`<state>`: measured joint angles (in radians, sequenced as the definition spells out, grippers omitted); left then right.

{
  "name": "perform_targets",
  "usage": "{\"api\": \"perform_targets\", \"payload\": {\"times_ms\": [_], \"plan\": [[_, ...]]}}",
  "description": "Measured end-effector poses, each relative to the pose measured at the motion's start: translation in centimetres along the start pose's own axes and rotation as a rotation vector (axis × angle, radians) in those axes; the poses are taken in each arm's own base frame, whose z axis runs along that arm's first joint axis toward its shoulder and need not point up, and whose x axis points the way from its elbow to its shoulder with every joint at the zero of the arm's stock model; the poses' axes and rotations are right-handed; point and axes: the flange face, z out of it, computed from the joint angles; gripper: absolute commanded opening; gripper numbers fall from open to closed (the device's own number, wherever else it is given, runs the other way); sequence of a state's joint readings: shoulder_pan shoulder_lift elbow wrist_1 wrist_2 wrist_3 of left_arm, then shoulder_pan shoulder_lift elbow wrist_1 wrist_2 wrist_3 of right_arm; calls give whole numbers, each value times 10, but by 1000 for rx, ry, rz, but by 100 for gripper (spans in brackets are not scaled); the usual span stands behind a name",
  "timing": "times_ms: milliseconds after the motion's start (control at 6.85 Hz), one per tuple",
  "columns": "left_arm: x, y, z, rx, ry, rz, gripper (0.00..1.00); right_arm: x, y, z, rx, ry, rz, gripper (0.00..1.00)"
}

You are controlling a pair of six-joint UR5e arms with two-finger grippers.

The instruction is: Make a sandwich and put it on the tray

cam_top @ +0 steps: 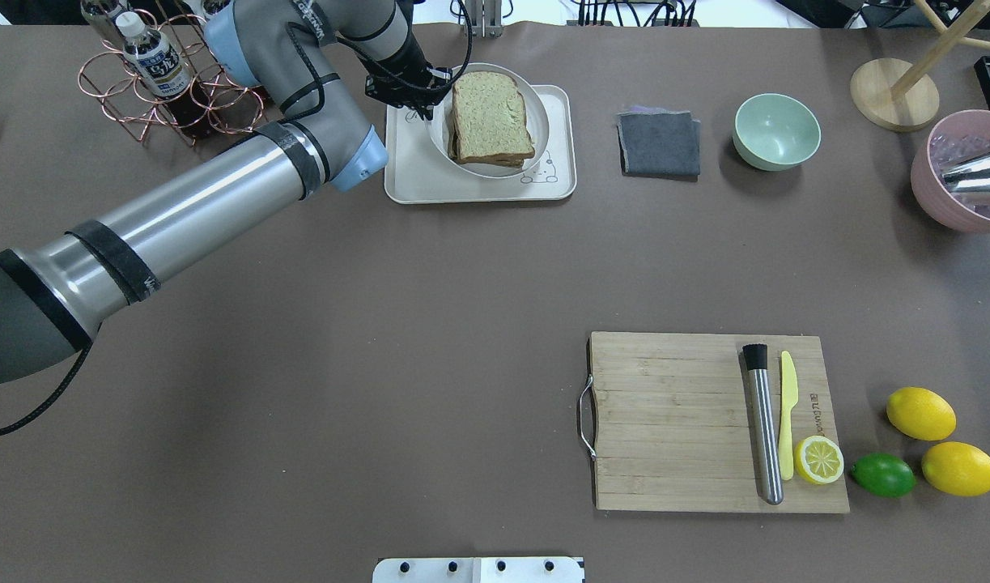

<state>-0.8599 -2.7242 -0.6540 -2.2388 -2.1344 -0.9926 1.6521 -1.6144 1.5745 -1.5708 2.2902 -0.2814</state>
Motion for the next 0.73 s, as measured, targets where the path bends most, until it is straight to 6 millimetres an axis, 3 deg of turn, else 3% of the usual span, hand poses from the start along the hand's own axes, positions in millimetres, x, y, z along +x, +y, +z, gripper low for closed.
{"api": "perform_targets", "payload": {"times_ms": [438,730], "plan": [[-1,-3,-3,20,-8,2,98,4,5,6,-11,-3,3,100],[-15,3,-25,48,13,9,98,7,7,10,-19,-5,9,100]]}}
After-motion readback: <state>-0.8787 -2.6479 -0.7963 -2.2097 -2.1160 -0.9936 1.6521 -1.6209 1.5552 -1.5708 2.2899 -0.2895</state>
